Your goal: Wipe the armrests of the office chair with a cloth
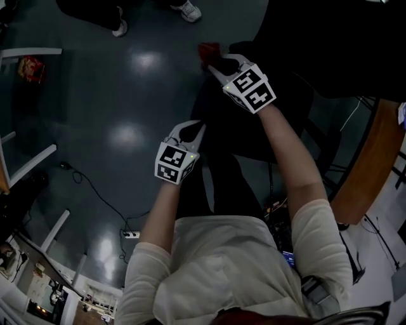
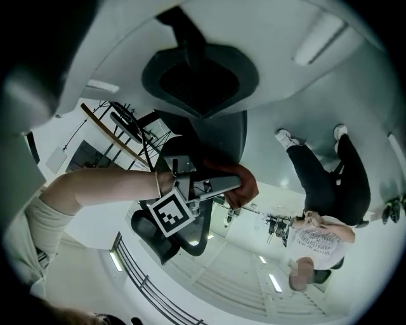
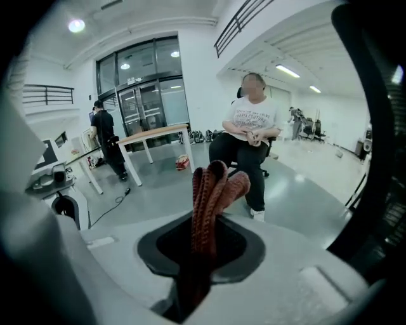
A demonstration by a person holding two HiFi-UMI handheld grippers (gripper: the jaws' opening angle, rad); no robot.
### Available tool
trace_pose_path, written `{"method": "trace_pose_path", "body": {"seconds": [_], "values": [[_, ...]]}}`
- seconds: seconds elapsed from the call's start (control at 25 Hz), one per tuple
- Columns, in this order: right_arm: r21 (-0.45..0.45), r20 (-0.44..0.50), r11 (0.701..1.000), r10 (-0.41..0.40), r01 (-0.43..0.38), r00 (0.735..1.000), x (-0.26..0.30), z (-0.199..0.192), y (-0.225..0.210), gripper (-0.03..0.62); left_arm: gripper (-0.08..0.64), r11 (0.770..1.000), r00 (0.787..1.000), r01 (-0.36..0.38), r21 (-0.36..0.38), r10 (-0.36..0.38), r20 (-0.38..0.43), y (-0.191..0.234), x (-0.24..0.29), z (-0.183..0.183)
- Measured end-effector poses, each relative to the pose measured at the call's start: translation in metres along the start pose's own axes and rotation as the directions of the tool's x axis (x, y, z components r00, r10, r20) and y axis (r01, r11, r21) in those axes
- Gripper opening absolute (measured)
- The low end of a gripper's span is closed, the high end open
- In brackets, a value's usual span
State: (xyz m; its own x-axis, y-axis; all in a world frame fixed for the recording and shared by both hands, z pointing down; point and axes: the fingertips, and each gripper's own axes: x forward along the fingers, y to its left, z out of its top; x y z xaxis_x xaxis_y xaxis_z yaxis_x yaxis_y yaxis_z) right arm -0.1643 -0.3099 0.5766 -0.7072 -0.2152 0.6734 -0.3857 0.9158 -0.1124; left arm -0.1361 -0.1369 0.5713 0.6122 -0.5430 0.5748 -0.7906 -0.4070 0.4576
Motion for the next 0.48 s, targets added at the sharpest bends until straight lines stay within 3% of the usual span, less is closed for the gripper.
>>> {"method": "trace_pose_path", "body": {"seconds": [0.24,0.48], "values": [[-0.014,-0.05,0.992,0.121,-0.122,0.991,0.016,-0.017,0.014,0.049,0.017,0.998,0.999,-0.043,-0.049,0.044,0.027,0.008,0.0,0.002],[0.131,-0.009,0.987,0.09,-0.088,0.996,-0.01,-0.038,-0.003,0.048,0.017,0.994,0.994,-0.099,-0.053,0.101,0.049,0.012,-0.002,0.0]]}}
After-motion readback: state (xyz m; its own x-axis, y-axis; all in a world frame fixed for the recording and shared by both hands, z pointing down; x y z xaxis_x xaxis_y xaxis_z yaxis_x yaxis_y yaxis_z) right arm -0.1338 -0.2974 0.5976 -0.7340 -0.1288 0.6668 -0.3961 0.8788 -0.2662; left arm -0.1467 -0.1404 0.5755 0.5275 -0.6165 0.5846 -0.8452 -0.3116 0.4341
